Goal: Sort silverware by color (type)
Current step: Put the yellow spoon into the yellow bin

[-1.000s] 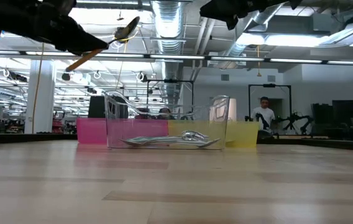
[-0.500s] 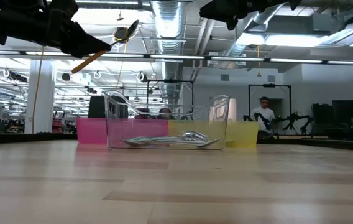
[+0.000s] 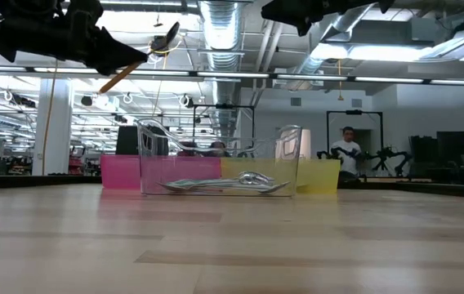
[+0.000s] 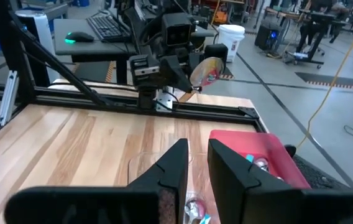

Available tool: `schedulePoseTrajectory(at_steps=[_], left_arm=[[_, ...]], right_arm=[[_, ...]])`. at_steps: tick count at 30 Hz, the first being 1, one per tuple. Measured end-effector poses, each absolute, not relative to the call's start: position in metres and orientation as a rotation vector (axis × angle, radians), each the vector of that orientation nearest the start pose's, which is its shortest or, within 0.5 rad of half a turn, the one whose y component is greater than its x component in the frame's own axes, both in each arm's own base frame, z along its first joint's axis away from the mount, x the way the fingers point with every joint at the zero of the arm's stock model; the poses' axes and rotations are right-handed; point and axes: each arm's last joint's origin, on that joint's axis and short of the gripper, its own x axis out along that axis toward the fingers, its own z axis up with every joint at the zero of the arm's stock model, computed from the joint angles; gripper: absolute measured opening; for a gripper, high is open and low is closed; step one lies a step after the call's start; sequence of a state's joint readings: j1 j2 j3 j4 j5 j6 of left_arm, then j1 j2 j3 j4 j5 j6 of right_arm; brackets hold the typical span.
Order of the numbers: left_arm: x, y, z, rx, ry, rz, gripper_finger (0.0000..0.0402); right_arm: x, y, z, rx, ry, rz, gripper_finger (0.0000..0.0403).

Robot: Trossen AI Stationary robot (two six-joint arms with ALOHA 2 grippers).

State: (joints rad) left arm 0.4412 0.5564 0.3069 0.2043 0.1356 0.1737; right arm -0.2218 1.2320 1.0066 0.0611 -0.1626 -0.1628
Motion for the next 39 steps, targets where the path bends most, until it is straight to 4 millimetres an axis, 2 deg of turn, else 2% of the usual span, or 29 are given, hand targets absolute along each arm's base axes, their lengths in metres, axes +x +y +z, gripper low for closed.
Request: schedulePoseTrajectory(at_steps=[4, 9, 15, 27, 33, 39], left_arm=[[0.132, 0.058, 0.236, 0.155, 0.069, 0.301, 0.0026], [0.132, 0.058, 0.236, 0.142, 0.067, 0.301, 0.0026], [0.132, 0.058, 0.236, 0.139, 0.066, 0.301, 0.003], [0.133, 0.058, 0.239, 0.116, 0.034, 0.304, 0.0028], [0.134, 0.059, 0.238, 0.104, 0.041, 0.303, 0.0029], [0.139, 0.062, 0.237, 0.095, 0.039, 0.309, 0.0028]], right_arm=[[0.262, -0.065, 0.354, -0.1, 0.097, -0.073, 0.0087], [0.223, -0.067, 0.379, -0.094, 0.033, -0.073, 0.0087], [0.178, -0.053, 0.394, -0.122, 0.035, -0.062, 0.0087], [0.135, -0.038, 0.382, -0.072, 0.223, -0.052, 0.0087], [0.103, -0.028, 0.373, -0.081, 0.13, -0.076, 0.0087], [0.08, -0.026, 0.352, 0.046, -0.044, -0.284, 0.0087]])
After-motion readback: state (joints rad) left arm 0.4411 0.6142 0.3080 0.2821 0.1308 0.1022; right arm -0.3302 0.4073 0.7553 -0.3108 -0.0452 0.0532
